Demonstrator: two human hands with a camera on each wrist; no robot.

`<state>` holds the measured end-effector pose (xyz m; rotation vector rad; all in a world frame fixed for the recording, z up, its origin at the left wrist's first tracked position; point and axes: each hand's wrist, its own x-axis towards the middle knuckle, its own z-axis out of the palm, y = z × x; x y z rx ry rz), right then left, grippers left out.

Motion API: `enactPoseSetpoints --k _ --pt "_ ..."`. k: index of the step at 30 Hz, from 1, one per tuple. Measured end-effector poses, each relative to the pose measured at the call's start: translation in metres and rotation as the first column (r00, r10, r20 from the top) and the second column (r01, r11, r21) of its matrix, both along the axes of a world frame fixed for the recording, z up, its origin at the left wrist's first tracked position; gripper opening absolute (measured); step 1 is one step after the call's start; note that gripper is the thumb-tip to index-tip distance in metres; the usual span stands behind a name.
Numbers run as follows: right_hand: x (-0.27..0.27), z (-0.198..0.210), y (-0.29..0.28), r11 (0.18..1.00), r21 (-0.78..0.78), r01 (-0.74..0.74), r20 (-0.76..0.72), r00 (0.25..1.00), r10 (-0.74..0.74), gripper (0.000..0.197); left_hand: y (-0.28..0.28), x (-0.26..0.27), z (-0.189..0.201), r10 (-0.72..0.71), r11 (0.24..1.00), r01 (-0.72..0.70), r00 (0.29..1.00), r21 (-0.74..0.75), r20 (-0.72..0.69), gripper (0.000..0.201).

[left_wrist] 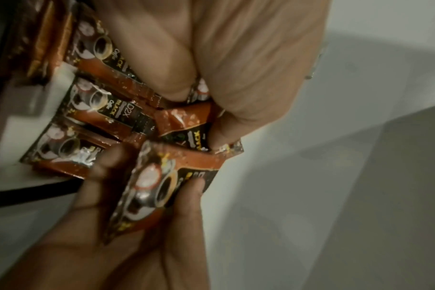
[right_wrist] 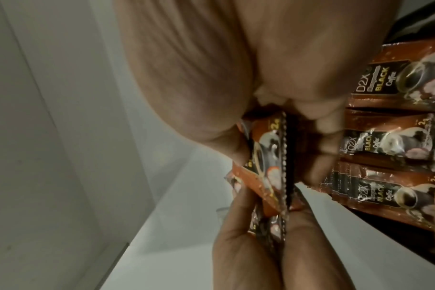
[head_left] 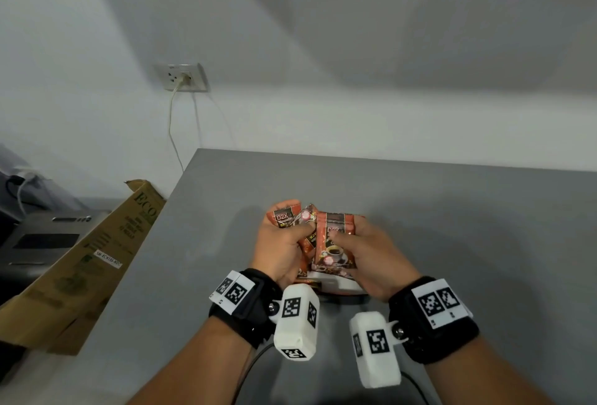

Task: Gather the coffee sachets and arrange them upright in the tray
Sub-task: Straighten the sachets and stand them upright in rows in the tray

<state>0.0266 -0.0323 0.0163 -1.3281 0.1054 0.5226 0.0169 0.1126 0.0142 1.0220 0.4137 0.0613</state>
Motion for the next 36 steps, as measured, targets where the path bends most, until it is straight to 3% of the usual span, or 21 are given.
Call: enactPoseSetpoints --k 5,8,10,12,17,21,24,27,31,34,36 --pt "0.013 0.005 -0.002 0.946 -0.311 0.092 0.251 0.968 -0.012 0.019 0.006 -0.005 -0.003 -0.157 0.963 0.173 0.983 0.208 -0.094 0.044" --pt "0.021 0.011 -0.005 0.972 -0.159 0.172 0.21 0.968 -0.137 0.016 0.004 -0.009 -0.005 -0.232 0.918 0.265 0.962 0.296 -0.142 0.044" --pt "0.023 0.014 -0.011 0.972 0.0 0.234 0.111 0.966 -0.233 0.015 0.006 -0.01 -0.008 -0.177 0.946 0.203 0.977 0.253 -0.123 0.043" --pt "0.02 0.014 -0.014 0.975 0.087 0.205 0.029 0.978 -0.208 0.016 0.007 -0.009 -0.009 -0.136 0.964 0.154 0.986 0.215 -0.094 0.039" --pt "0.007 0.009 -0.002 0.992 0.064 0.113 -0.03 0.993 -0.111 0.023 -0.005 -0.008 -0.002 -0.147 0.971 0.154 0.988 0.185 -0.05 0.027" --pt "0.016 0.011 -0.011 0.961 0.118 0.251 -0.066 0.967 -0.245 0.021 0.002 -0.008 0.002 -0.13 0.991 0.123 0.983 -0.057 -0.128 0.019" --pt "0.016 0.015 -0.023 0.956 0.176 0.236 -0.089 0.971 -0.223 0.02 0.008 -0.005 0.001 -0.11 0.994 0.105 0.981 -0.04 -0.159 0.017" --pt "0.007 0.017 -0.017 0.975 0.19 0.119 -0.086 0.991 -0.105 0.029 0.005 -0.003 0.001 -0.134 0.991 0.129 0.977 -0.039 -0.169 0.021" --pt "-0.002 0.014 0.004 0.997 -0.063 0.048 0.098 0.994 -0.042 0.03 -0.002 -0.003 0.004 -0.166 0.982 0.148 0.973 -0.114 -0.16 0.033" --pt "-0.003 0.011 0.005 0.95 -0.309 0.036 0.274 0.96 0.052 0.03 0.0 -0.005 0.0 -0.202 0.962 0.174 0.972 -0.21 -0.122 0.056" --pt "-0.003 0.006 0.006 0.891 -0.453 0.026 0.392 0.904 0.173 0.026 0.0 -0.007 -0.004 -0.278 0.941 0.254 0.957 -0.224 -0.083 0.053"
